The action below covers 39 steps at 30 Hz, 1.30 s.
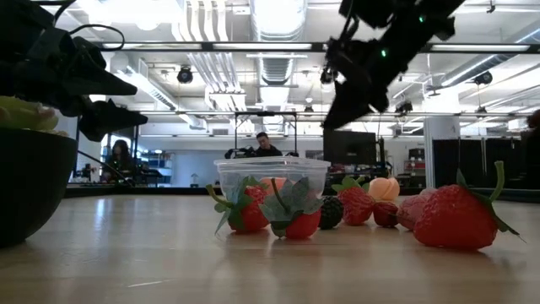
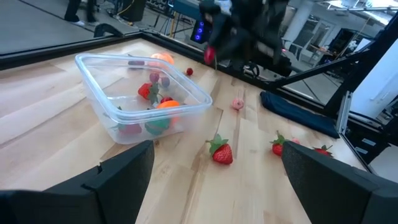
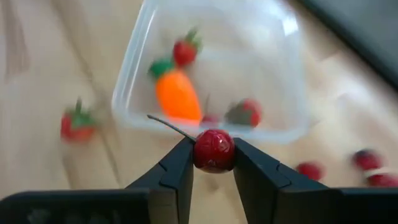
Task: Pick and placing Produce into tupperware
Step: Put the red cherry into the transparent bin
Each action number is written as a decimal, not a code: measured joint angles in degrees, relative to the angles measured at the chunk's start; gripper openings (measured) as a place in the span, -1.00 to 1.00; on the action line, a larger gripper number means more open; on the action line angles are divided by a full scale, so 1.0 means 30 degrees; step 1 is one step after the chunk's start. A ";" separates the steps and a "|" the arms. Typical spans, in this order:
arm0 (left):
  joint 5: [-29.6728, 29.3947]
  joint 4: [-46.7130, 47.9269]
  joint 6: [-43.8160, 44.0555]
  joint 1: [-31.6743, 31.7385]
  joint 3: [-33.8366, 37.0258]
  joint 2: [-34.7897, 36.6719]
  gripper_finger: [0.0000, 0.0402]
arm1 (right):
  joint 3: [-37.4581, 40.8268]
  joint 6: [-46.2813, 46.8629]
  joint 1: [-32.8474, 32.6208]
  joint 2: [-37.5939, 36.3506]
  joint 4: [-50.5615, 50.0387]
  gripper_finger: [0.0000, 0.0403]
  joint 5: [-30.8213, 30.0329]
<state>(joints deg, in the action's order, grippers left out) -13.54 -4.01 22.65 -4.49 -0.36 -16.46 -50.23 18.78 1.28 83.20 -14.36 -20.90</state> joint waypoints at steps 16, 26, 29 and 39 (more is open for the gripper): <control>0.0007 -0.0014 -0.0006 0.0005 0.0000 0.0006 0.69 | -0.6594 -0.1788 0.2644 0.5873 -0.1912 -0.20 0.1936; 0.0007 0.0000 -0.0006 -0.0002 0.0000 0.0013 0.69 | -0.9444 -0.2186 0.2651 0.7503 -0.7608 0.18 0.1562; 0.0002 0.0000 -0.0006 0.0003 0.0000 -0.0002 0.69 | -0.8290 -0.1519 0.2720 0.6511 -0.8624 0.19 0.2509; 0.0000 -0.0007 -0.0006 0.0002 0.0000 -0.0002 0.69 | -0.1008 0.1613 0.2877 0.0054 -0.9459 0.11 0.3664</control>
<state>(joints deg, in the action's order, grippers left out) -13.54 -4.03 22.63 -4.48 -0.36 -16.47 -53.26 23.62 9.91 83.36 -42.74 -9.91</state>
